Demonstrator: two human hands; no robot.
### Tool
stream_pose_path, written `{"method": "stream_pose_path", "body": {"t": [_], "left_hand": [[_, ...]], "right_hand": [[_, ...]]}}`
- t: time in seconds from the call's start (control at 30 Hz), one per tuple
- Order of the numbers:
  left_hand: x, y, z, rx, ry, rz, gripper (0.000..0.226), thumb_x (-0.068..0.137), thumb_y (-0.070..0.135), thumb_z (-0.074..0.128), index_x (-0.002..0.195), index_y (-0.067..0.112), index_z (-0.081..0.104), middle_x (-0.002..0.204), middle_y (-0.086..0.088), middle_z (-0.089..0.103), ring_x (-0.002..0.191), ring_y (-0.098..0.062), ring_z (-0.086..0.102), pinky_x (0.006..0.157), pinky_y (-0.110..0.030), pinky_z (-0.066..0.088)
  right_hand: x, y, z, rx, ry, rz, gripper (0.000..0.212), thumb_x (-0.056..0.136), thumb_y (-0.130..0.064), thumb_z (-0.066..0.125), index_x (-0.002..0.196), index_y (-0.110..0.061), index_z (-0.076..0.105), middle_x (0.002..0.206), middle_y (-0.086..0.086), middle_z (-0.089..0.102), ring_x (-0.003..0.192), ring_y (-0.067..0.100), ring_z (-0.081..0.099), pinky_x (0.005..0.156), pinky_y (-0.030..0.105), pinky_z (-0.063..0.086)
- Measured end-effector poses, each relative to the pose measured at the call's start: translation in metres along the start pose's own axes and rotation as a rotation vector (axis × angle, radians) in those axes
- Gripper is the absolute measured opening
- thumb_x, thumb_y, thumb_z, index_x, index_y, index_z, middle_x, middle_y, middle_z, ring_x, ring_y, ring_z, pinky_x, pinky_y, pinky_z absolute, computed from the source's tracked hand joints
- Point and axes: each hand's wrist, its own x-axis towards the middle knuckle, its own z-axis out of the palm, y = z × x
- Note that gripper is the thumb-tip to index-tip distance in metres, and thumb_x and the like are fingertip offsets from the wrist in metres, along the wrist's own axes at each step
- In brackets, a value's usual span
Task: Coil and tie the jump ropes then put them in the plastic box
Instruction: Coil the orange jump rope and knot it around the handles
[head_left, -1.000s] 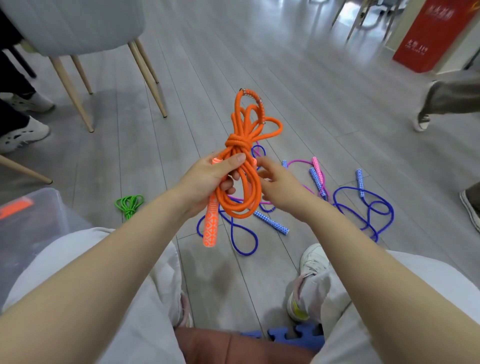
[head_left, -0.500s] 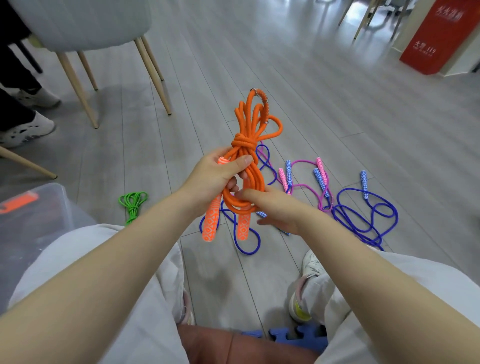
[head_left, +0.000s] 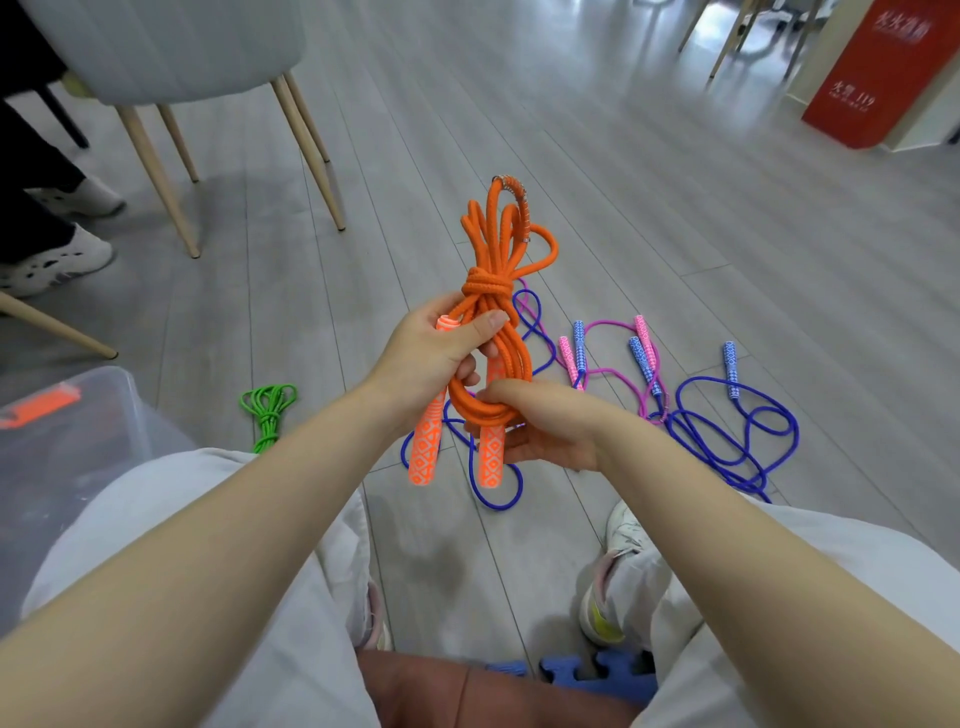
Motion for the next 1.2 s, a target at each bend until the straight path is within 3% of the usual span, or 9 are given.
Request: {"method": "stream_pose_path", "body": {"t": [0.1,0.17,0.27,0.4,0.57,0.73,0.83,1.07,1.2], "left_hand": [[-0.002,0.001,0.001,0.021,-0.010,0.007,0.008,0.093,0.022,0.064,0.097,0.015,0.066,0.065,-0.001,0.063,0.046,-0.010,0.043,0.050,-0.023,0.047],[-0.002,0.002,0.002,0.021,-0.002,0.009,0.011,0.093,0.021,0.064,0.100,0.015,0.066,0.066,-0.001,0.064,0.046,-0.010,0.043,0.049,-0.023,0.047],[0.000,0.001,0.001,0.038,0.027,0.011,0.017,0.092,0.021,0.064,0.107,0.013,0.064,0.069,-0.005,0.064,0.046,-0.011,0.044,0.050,-0.026,0.048],[0.001,-0.001,0.002,0.030,0.084,-0.014,0.038,0.089,0.022,0.069,0.124,0.015,0.054,0.080,-0.015,0.065,0.046,-0.012,0.046,0.050,-0.029,0.046],[0.003,-0.004,0.001,0.029,0.137,-0.039,0.055,0.088,0.020,0.070,0.133,0.031,0.040,0.070,-0.004,0.065,0.046,-0.011,0.054,0.048,-0.024,0.047],[0.005,-0.007,0.002,-0.003,0.157,-0.060,0.027,0.090,0.020,0.067,0.114,0.008,0.060,0.071,-0.006,0.064,0.043,-0.008,0.053,0.049,-0.025,0.047],[0.007,-0.009,0.000,-0.030,0.142,-0.125,0.034,0.089,0.025,0.069,0.108,-0.002,0.062,0.068,-0.008,0.062,0.043,-0.012,0.047,0.050,-0.029,0.047],[0.007,-0.004,-0.001,-0.058,0.128,-0.058,0.019,0.089,0.023,0.069,0.103,0.012,0.061,0.057,-0.001,0.053,0.044,-0.013,0.048,0.048,-0.026,0.047],[0.011,-0.004,-0.005,-0.179,0.178,-0.072,0.020,0.091,0.022,0.067,0.103,0.008,0.060,0.057,-0.001,0.049,0.045,-0.013,0.047,0.050,-0.028,0.048]], "right_hand": [[0.000,0.004,0.000,-0.034,-0.043,0.099,0.027,0.086,-0.043,0.058,0.099,-0.020,0.064,0.129,0.013,0.058,0.121,0.036,0.053,0.102,0.065,0.037],[0.000,0.005,0.001,0.002,-0.031,0.104,0.028,0.090,-0.041,0.054,0.104,-0.017,0.060,0.127,0.017,0.058,0.118,0.037,0.055,0.101,0.068,0.036],[0.001,0.005,0.003,0.043,0.017,0.064,0.024,0.092,-0.034,0.054,0.101,-0.013,0.061,0.110,0.016,0.063,0.100,0.034,0.061,0.092,0.061,0.048],[0.002,0.001,0.004,-0.033,0.118,-0.006,0.023,0.089,-0.028,0.060,0.107,-0.014,0.060,0.090,0.007,0.064,0.086,0.023,0.063,0.079,0.039,0.055],[0.005,-0.004,0.003,-0.019,0.169,-0.055,0.027,0.085,-0.012,0.065,0.110,-0.003,0.060,0.087,0.013,0.064,0.077,0.021,0.061,0.080,0.035,0.056],[-0.001,-0.012,0.004,-0.114,0.278,-0.116,0.016,0.083,-0.004,0.066,0.098,-0.008,0.063,0.094,0.012,0.066,0.079,0.019,0.064,0.075,0.030,0.057],[-0.004,-0.014,0.004,-0.121,0.287,-0.115,0.016,0.083,-0.006,0.068,0.094,-0.015,0.061,0.097,0.010,0.068,0.086,0.020,0.065,0.081,0.037,0.057],[-0.006,-0.013,0.006,0.056,0.294,-0.254,0.034,0.078,0.011,0.061,0.106,-0.009,0.063,0.108,0.025,0.066,0.092,0.033,0.068,0.088,0.048,0.057],[-0.007,-0.016,0.008,0.105,0.444,-0.321,0.043,0.076,0.007,0.069,0.115,-0.007,0.060,0.097,0.012,0.069,0.081,0.023,0.069,0.067,0.027,0.059]]}}
